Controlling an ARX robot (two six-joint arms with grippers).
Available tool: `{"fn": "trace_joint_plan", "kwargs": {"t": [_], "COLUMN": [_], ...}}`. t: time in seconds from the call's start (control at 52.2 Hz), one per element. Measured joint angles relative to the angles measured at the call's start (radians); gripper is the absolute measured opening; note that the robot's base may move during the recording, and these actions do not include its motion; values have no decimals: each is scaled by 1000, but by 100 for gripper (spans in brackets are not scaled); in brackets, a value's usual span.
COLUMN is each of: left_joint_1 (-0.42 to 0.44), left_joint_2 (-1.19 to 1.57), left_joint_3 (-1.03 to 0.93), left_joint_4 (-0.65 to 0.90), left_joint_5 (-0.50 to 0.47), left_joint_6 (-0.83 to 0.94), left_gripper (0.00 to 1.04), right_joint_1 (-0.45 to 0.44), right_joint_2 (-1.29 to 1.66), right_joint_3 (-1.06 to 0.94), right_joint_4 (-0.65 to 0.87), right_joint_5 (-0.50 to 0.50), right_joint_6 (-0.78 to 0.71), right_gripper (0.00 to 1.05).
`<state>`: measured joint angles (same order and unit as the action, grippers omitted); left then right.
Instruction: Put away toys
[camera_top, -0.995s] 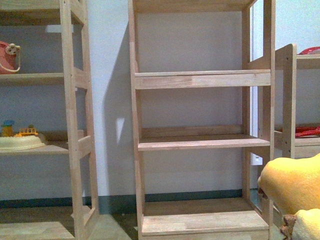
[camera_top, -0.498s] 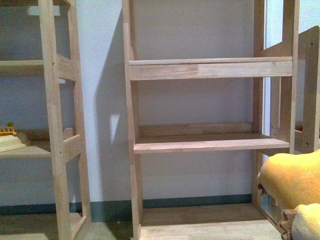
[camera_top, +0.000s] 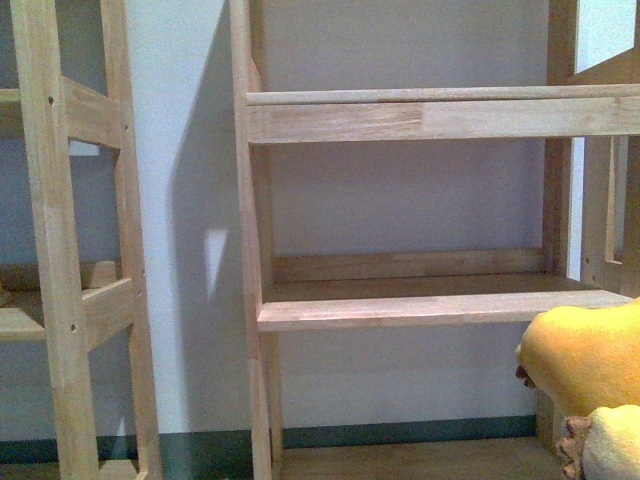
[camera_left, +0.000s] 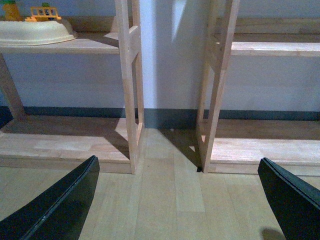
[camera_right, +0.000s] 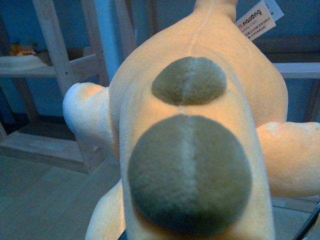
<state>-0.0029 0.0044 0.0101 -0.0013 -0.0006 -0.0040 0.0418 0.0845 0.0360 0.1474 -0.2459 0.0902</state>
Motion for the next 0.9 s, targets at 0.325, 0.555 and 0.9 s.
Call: {"fn": "trace_joint_plan", "kwargs": {"t": [0.325,0.555,0.9], "left_joint_1": [0,0,0], "left_joint_2": [0,0,0], "left_joint_3": [0,0,0], "left_joint_4": [0,0,0], "left_joint_5": [1,0,0], "left_joint_6": [0,0,0], "left_gripper": [98,98,98], "right_joint_1": [0,0,0], "right_joint_2": [0,0,0], "right_joint_3": [0,0,0], "right_joint_4": [0,0,0], "right_joint_5": [2,2,2], "right_joint_6": [0,0,0], "right_gripper": [8,8,8]}}
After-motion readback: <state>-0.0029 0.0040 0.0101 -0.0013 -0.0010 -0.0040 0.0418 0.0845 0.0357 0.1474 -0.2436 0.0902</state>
